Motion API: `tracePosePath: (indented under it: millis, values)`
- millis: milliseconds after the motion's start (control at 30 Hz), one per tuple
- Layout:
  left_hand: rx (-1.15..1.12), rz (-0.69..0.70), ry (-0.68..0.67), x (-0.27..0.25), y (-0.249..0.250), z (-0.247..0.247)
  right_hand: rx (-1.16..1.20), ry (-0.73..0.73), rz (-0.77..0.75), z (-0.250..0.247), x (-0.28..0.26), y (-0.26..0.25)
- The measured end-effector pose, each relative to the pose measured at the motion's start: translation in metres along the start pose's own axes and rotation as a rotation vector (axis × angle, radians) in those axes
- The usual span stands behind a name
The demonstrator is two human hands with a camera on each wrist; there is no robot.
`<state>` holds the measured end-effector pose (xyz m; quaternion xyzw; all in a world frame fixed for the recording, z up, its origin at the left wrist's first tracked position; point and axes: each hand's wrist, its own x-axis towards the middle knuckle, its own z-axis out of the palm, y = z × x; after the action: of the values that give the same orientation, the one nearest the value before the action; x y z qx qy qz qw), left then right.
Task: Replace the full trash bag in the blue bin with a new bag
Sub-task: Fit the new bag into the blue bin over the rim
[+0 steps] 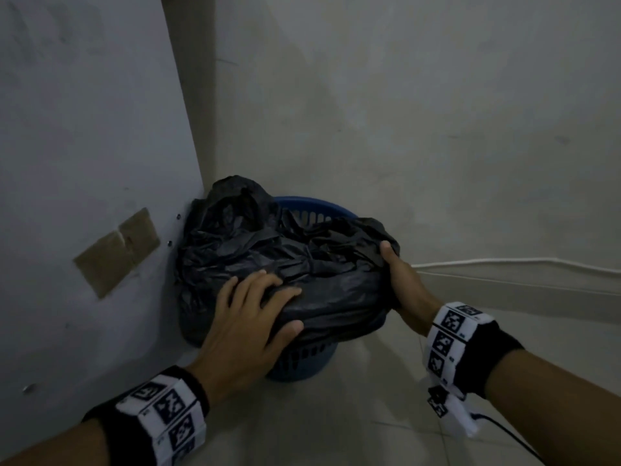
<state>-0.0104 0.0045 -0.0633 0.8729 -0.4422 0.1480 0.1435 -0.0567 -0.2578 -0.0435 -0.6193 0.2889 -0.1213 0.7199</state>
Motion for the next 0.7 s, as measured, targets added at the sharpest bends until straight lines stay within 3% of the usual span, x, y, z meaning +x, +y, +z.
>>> tracePosePath:
  millis: [133, 367, 500, 567, 700]
  values:
    - [0.1, 0.042, 0.003, 0.004, -0.011, 0.009, -0.029, 0.145, -0.032, -0.009, 0.004, -0.006]
    - [0.081, 0.049, 0.106, 0.011, -0.024, 0.004, -0.366, 0.118, 0.072, -0.022, 0.006, 0.028]
    - [0.171, 0.137, 0.128, 0.012, -0.028, 0.004, -0.399, 0.154, 0.092, -0.032, 0.013, 0.026]
    - [0.191, 0.167, 0.084, 0.011, -0.035, 0.008, -0.324, 0.196, 0.027, -0.034, 0.016, 0.019]
    - [0.177, 0.187, 0.006, 0.008, -0.051, 0.007, -0.144, 0.213, -0.251, -0.026, 0.018, -0.009]
